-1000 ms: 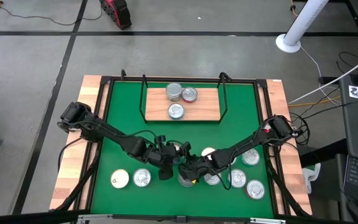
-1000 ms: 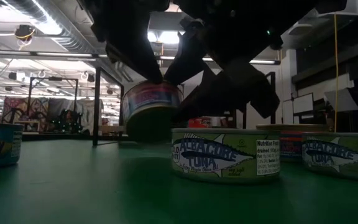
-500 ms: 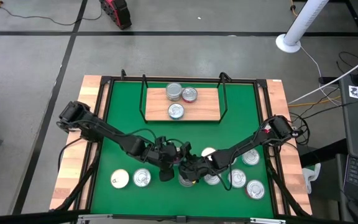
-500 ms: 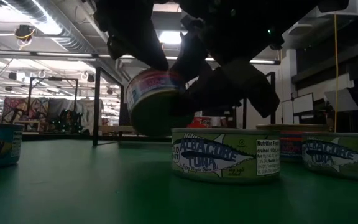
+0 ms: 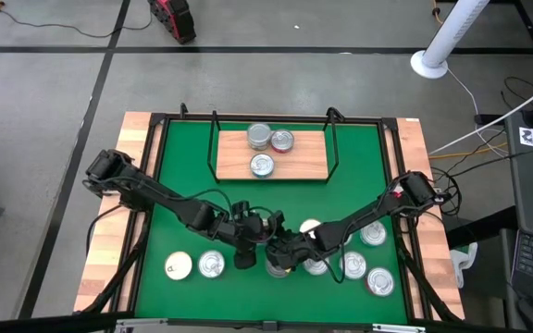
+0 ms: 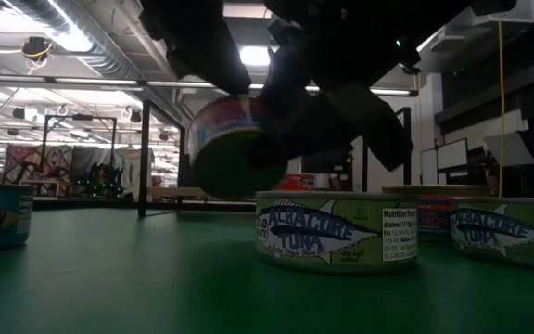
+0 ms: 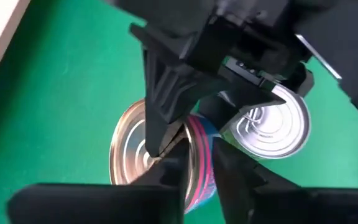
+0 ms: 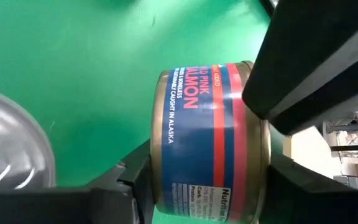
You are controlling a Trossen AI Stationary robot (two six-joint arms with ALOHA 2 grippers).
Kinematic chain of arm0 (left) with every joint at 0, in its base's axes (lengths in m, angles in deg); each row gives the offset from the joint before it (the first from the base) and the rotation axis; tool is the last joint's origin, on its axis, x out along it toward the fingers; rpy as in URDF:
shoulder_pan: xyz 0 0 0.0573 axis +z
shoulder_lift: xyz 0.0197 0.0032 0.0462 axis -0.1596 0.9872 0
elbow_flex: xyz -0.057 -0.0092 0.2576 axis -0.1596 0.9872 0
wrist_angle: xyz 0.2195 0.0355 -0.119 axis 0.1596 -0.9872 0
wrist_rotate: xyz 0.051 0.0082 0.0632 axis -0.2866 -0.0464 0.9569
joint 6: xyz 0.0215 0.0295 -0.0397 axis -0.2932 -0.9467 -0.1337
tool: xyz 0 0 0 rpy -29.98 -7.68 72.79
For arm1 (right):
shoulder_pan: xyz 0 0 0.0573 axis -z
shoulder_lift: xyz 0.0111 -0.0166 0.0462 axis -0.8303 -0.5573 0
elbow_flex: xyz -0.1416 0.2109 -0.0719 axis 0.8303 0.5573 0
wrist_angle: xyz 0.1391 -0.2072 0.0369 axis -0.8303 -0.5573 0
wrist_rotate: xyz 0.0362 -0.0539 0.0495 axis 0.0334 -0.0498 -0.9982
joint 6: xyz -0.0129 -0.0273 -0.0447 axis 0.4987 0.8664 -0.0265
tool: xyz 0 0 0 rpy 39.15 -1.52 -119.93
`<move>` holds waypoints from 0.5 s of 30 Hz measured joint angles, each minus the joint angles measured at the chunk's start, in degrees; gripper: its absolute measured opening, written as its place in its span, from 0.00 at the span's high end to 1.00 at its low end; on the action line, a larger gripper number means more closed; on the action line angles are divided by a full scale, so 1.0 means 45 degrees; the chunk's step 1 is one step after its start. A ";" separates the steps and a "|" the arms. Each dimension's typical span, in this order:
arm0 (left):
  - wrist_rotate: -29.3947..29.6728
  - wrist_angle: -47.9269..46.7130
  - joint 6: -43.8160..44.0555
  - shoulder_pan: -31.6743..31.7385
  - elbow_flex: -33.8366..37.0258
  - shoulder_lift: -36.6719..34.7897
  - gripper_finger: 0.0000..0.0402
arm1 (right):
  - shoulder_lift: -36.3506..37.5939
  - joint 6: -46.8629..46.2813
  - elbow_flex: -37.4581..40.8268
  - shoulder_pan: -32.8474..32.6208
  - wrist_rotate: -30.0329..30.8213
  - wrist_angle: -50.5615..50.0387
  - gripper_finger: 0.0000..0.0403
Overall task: Stack canned seafood by type on shelf
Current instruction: Put the blue pink tuna can on the shelf
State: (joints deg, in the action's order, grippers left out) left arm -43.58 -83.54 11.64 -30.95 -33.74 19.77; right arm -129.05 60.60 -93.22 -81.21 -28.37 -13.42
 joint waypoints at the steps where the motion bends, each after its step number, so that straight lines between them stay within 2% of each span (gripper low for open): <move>1: -0.0001 -0.0046 -0.0171 0.0005 0.0000 -0.0111 0.79 | 0.0000 0.0009 -0.0055 0.0000 -0.0001 0.0023 0.51; 7: 0.0002 -0.0924 -0.1259 0.0010 -0.0005 -0.1453 0.69 | 0.0000 0.0376 -0.0357 0.0258 -0.0126 0.0063 0.53; 11: 0.0009 -0.2069 -0.0918 0.0015 -0.0005 -0.2613 0.67 | 0.0000 0.0705 -0.0552 0.0712 -0.0261 0.0035 0.55; 15: 0.0126 -0.3084 -0.0244 0.0010 -0.0010 -0.3627 0.67 | 0.0000 0.1171 -0.0925 0.1317 -0.0346 0.0305 0.52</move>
State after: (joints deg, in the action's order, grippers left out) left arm -43.01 -97.42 10.54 -30.90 -33.79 3.44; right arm -129.05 65.87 -97.38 -75.28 -29.93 -12.05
